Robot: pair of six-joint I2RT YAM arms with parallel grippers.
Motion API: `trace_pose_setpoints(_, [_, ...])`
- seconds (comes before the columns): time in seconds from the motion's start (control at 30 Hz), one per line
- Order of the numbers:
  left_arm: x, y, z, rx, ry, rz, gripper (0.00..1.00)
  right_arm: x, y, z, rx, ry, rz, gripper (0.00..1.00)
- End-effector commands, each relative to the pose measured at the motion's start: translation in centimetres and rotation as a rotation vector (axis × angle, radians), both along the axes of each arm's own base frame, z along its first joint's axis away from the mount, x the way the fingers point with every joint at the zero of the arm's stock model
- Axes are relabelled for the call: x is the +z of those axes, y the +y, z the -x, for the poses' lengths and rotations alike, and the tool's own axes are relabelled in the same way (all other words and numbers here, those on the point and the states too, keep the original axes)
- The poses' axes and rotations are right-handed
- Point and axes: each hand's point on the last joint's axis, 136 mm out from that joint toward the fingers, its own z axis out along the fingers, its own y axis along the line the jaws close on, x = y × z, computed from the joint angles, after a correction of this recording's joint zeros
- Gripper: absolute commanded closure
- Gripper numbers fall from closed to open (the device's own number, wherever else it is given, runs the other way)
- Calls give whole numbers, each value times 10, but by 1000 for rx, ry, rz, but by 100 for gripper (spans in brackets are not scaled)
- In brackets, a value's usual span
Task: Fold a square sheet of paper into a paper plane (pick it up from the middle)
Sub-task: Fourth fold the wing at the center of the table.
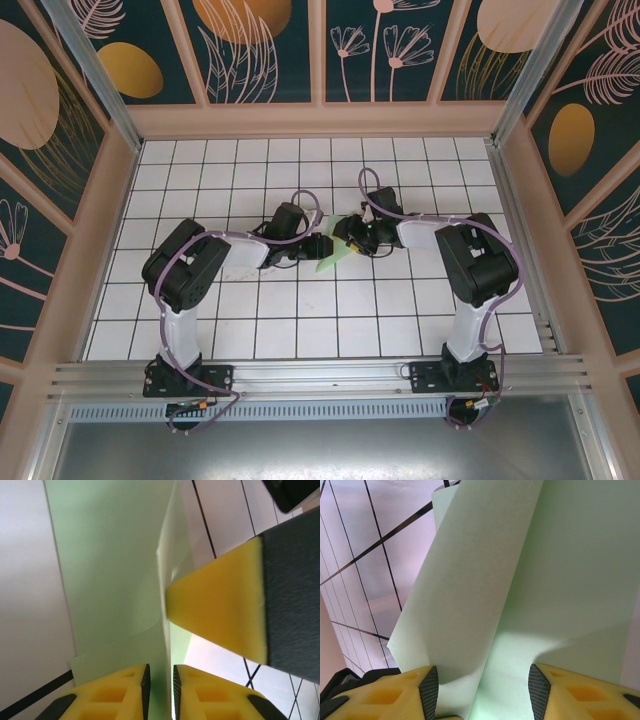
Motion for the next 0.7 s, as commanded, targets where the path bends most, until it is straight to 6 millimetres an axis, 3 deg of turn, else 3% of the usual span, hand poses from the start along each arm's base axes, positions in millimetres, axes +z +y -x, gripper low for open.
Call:
trace_pose_setpoints(0.0, [-9,-1,0,-22,7,-13,78,-32,-8,10,11,52,86,46])
trace_pose_setpoints(0.37, [-2,-3,-1,-49,-29,1,88,-35,-9,12,18,56,100,45])
trace_pose_setpoints(0.67, [28,3,-3,-19,-76,-3,72,-48,-14,16,4,99,156,45])
